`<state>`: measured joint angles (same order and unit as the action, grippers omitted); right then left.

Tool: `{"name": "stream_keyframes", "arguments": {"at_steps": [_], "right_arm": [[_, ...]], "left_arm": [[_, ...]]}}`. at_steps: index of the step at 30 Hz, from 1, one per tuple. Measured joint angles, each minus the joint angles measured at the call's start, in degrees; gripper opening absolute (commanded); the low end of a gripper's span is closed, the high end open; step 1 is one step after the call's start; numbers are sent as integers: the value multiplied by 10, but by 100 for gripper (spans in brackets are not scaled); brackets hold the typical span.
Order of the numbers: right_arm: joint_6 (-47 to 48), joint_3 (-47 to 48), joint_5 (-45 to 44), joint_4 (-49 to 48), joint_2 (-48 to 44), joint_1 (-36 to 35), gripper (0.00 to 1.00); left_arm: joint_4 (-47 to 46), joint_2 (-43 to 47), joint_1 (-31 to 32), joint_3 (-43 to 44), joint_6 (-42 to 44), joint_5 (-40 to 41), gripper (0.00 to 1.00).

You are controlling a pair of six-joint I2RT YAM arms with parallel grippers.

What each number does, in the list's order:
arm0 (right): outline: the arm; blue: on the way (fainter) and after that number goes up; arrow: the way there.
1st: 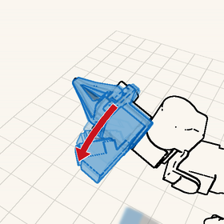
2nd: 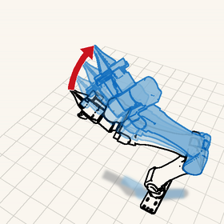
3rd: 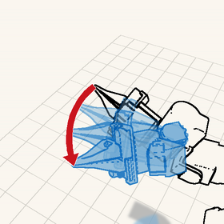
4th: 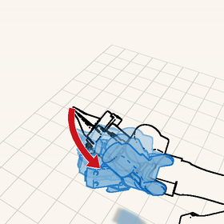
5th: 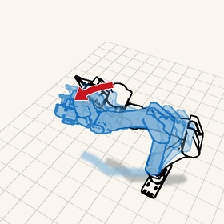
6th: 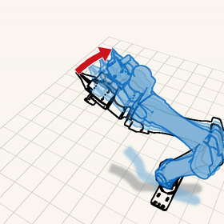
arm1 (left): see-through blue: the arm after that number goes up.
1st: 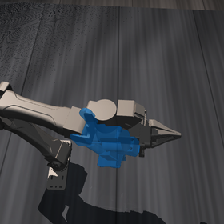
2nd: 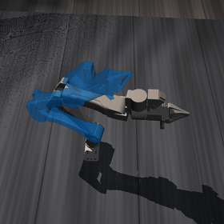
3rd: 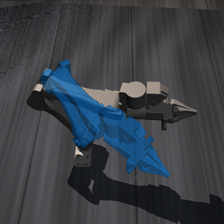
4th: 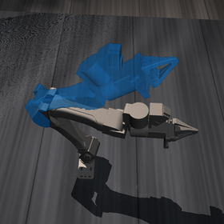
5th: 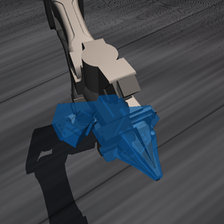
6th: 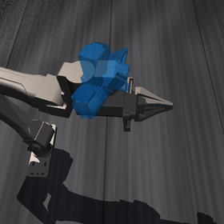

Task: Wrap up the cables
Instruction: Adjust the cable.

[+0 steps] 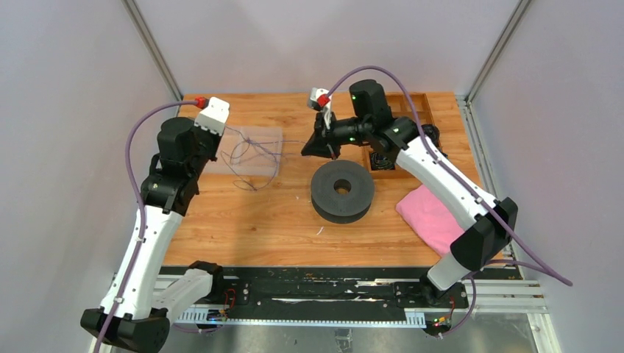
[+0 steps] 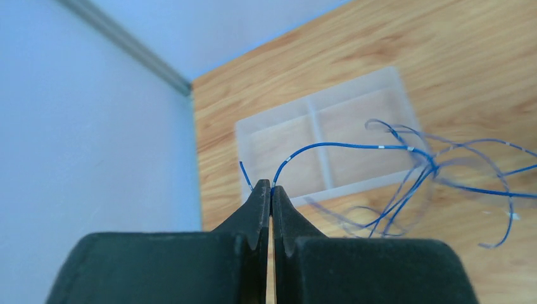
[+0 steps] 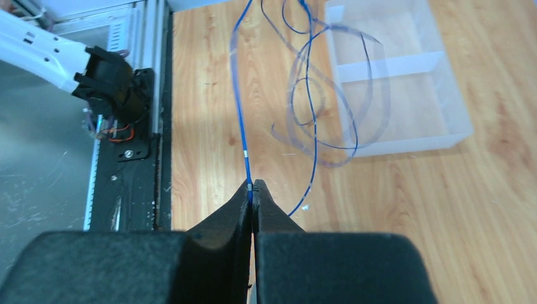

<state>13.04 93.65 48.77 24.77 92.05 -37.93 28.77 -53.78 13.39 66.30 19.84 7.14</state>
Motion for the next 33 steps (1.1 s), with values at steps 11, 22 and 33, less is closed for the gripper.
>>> {"name": "stream_keyframes", "arguments": {"at_steps": [11,22,33], "right_arm": [[-2,-24,-58,-8,-83,38,1],[-21,-67,-16,-34,-85,39,0],[-77,-73,-48,-68,45,-44,1]], "left_arm": [[-22,-41,-124,18,72,70,0],[-19,-76,-211,97,82,65,0],[11,-106,-226,256,16,-11,0]]}}
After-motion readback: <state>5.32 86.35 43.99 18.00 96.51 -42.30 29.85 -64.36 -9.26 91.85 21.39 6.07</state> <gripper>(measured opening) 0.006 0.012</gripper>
